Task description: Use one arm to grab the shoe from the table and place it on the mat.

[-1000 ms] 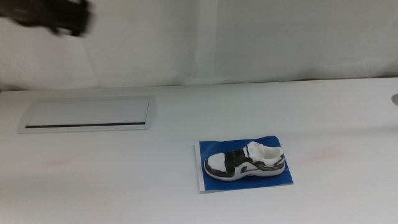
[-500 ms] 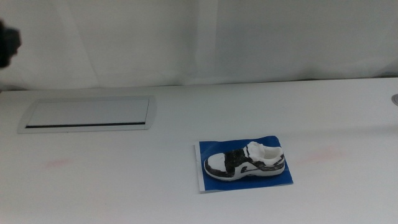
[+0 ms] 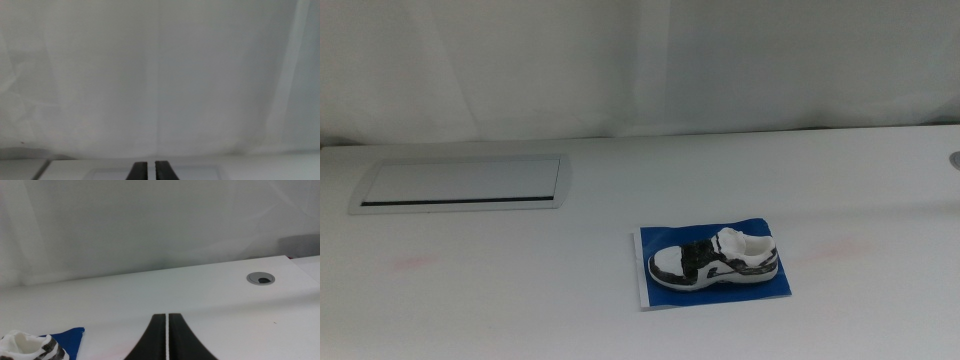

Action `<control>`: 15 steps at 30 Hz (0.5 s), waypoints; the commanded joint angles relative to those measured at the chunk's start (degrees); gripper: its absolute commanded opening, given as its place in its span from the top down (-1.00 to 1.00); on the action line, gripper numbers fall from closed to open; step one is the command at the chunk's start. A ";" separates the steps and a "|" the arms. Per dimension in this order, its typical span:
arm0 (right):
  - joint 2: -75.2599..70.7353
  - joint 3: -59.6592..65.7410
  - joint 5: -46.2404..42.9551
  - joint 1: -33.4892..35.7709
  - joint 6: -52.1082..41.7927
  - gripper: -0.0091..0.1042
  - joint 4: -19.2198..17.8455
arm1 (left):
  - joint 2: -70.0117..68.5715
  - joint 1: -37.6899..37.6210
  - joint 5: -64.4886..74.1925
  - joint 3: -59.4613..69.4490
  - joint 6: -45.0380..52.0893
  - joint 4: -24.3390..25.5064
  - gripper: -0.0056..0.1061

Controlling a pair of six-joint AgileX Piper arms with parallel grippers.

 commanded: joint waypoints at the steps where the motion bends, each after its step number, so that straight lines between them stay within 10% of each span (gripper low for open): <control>1: -0.16 2.33 -0.53 -0.14 -0.25 0.88 -0.66 | -3.92 0.08 -2.66 3.91 -3.29 -2.13 0.94; 15: -0.16 2.33 -0.41 -0.14 -0.25 0.88 -0.66 | -5.97 0.08 -10.32 24.64 -3.36 -0.46 0.95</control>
